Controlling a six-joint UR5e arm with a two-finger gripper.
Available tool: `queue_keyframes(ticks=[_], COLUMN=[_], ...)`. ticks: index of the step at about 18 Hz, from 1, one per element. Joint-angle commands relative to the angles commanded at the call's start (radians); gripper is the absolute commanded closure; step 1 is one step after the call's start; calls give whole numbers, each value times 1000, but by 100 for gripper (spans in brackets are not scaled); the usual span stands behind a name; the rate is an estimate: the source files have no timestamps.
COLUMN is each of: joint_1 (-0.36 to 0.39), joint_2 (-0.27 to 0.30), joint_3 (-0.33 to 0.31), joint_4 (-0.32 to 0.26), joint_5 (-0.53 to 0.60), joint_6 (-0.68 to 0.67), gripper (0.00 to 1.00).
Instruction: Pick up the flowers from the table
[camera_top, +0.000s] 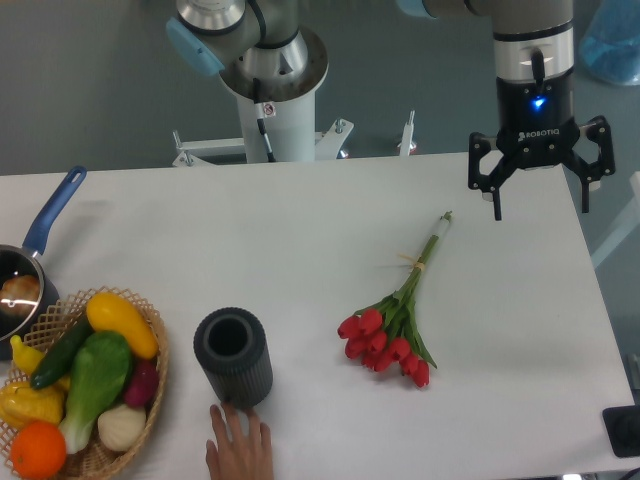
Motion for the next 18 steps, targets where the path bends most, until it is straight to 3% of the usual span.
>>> queue_keyframes(ticks=[9,12,18], joint_1=[0,9,23], joint_2=[5,8,6], joint_3=[-14,-43,-87], joint_4=[0,2,-3], joint_5=[0,-55,-52], joint_6=[2,0,9], gripper=[0,0,0])
